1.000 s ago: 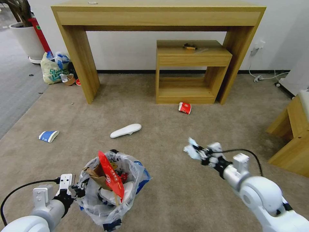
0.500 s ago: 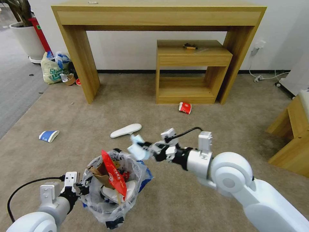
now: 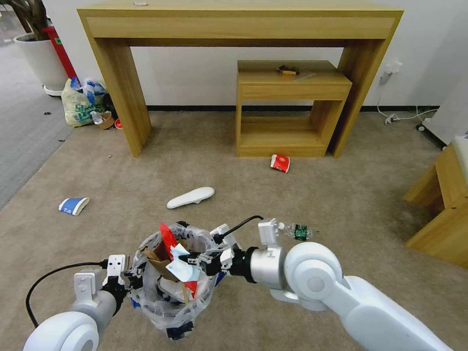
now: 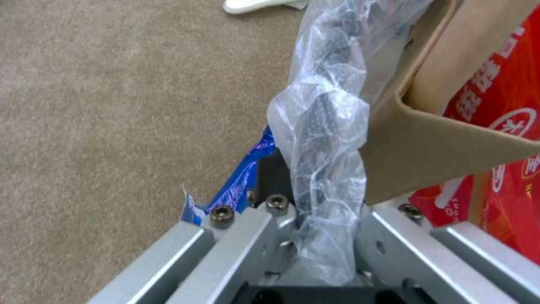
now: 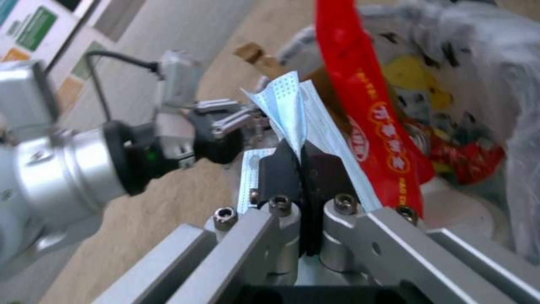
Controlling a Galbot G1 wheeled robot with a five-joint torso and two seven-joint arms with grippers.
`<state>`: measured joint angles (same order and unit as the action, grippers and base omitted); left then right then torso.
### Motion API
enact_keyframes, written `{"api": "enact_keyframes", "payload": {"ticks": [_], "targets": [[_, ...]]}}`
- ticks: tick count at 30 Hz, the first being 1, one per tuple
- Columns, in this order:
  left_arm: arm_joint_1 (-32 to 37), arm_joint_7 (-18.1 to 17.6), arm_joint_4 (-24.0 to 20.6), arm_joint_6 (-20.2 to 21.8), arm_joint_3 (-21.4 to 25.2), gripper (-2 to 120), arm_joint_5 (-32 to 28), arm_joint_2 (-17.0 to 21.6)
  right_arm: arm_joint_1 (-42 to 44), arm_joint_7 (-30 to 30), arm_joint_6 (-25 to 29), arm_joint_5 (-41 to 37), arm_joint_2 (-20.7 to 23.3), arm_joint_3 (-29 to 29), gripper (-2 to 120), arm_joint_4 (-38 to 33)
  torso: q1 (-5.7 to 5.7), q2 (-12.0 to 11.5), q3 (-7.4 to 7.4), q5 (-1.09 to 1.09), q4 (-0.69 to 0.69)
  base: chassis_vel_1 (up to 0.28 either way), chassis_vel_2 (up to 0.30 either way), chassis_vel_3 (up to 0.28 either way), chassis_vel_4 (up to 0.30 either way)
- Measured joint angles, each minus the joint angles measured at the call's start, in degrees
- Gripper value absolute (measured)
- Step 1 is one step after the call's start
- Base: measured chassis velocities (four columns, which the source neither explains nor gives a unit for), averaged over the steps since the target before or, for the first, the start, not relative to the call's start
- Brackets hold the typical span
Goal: Pick up the trash bin and place the garbage on the floor into it.
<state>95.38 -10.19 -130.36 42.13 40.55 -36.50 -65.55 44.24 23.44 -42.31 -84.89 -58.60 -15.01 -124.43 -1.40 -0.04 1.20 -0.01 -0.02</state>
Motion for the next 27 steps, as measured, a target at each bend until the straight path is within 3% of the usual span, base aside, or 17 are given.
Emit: {"api": "enact_keyframes", "payload": {"ticks": [4,6,9,11,17,22,24,27], "targets": [[0.0,0.0,0.0,0.0,0.0,0,0.0,0.0,-0.4,6.3,0.0,-4.4,-2.2,-0.2,1,0.5,0.0,0.0,0.0,0.0,-0.01,0.0,0.0,0.0,0.0],[0.0,0.0,0.0,0.0,0.0,0,0.0,-0.1,-1.2,10.6,0.0,-7.5,-3.7,-0.7,13,0.6,0.0,0.0,0.0,0.0,0.01,0.0,0.0,0.0,0.0],[0.0,0.0,-0.1,0.0,0.1,0,0.0,-0.1,-1.5,11.8,0.0,-8.2,-4.2,-1.0,21,0.6,0.0,0.0,0.0,0.0,0.01,0.0,0.0,0.0,0.0],[0.0,0.1,-0.1,0.0,0.2,0,0.0,-0.1,-1.5,12.1,0.0,-8.3,-4.3,-1.1,24,0.6,0.0,0.0,0.0,0.0,0.01,0.0,0.0,0.0,0.0],[0.5,0.4,-0.5,0.0,0.8,0,0.0,-0.4,-0.7,12.3,0.0,-6.9,-4.2,-1.2,50,0.7,0.0,0.0,0.0,0.0,0.0,0.0,0.0,0.0,0.0],[0.6,0.5,-0.6,0.0,1.1,0,0.0,-0.4,-0.1,12.0,0.1,-5.9,-4.2,-0.6,65,0.2,0.0,0.0,0.0,0.0,0.0,0.0,0.0,0.0,0.0],[0.6,0.6,-0.6,0.0,1.6,0,-0.1,-0.4,0.4,10.9,0.1,-4.0,-3.9,1.0,76,-0.8,0.0,0.0,0.0,0.0,0.0,0.0,0.0,0.0,0.0],[0.6,1.0,-0.5,0.0,2.4,0,-0.2,-0.5,1.2,8.2,0.1,-0.5,-3.2,3.6,83,-1.6,0.0,0.0,0.0,0.01,0.0,0.0,0.0,0.0,0.0]]}}
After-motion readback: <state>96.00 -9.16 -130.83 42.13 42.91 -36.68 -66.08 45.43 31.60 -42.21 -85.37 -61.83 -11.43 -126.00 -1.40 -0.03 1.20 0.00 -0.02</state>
